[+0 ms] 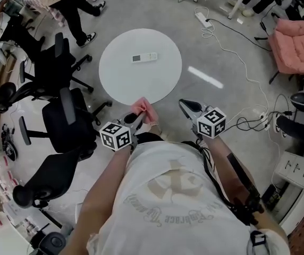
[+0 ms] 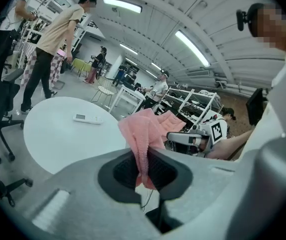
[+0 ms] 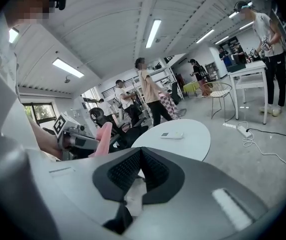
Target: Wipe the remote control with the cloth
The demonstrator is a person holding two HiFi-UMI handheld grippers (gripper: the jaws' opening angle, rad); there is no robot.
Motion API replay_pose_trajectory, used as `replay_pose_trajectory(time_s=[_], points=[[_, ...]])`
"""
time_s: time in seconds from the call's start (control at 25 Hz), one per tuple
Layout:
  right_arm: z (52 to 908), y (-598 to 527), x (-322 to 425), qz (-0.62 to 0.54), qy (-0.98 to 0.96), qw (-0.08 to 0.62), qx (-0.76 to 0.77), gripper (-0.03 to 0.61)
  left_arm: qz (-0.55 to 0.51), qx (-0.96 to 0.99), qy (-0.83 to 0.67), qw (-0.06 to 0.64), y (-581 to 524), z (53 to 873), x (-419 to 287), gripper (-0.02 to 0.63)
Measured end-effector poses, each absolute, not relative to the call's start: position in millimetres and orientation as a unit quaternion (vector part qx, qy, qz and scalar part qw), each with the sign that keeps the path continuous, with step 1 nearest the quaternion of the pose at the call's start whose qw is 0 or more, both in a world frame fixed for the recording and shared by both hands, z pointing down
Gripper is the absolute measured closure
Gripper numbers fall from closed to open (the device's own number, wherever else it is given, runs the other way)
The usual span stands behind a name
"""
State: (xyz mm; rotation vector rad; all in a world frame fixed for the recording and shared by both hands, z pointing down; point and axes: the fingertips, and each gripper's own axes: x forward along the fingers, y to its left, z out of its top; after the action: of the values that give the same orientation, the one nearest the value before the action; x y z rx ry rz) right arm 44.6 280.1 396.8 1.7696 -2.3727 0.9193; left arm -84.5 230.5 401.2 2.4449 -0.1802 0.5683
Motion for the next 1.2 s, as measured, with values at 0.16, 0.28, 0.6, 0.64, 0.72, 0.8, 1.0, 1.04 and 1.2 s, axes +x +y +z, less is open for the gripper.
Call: replay_pose_trajectory(time_s=[0.16,0.28,0.6,0.64,0.72,0.8,1.0,1.04,1.2], points=[[394.7,254.3,52.8,0.295,-0.765,0.031,0.572,0.571,0.222,0.924,-0.058,0.306,206.9,406.9,-72.1,0.594],[395.9,235.7,60.4,0.298,-0.761,0.035,0.576,0.571,0.223,0.922,-0.052,0.313,186.8,410.4,-63.3,0.594],[400.7,176.5,75.2,0.303,-0.745,0.047,0.593,0.571,0.225,0.922,-0.032,0.313,116.9,410.3,-45.6,0.594],[401.6,170.1,76.4,0.304,-0.743,0.049,0.594,0.571,0.225,0.922,-0.029,0.314,110.0,411.0,-43.6,0.594],[403.5,157.1,79.1,0.305,-0.741,0.054,0.597,0.571,0.225,0.921,-0.025,0.317,96.2,412.3,-40.3,0.594],[405.4,143.7,81.3,0.305,-0.739,0.06,0.598,0.571,0.225,0.92,-0.023,0.319,82.3,414.0,-38.6,0.594],[409.0,118.5,86.7,0.308,-0.737,0.069,0.597,0.571,0.226,0.918,-0.028,0.325,58.3,417.3,-37.5,0.594],[409.9,114.3,88.0,0.309,-0.737,0.07,0.596,0.571,0.226,0.917,-0.03,0.327,55.2,417.7,-37.1,0.594],[416.9,102.4,93.6,0.313,-0.741,0.085,0.589,0.571,0.231,0.913,-0.033,0.336,48.7,423.8,-34.3,0.594]])
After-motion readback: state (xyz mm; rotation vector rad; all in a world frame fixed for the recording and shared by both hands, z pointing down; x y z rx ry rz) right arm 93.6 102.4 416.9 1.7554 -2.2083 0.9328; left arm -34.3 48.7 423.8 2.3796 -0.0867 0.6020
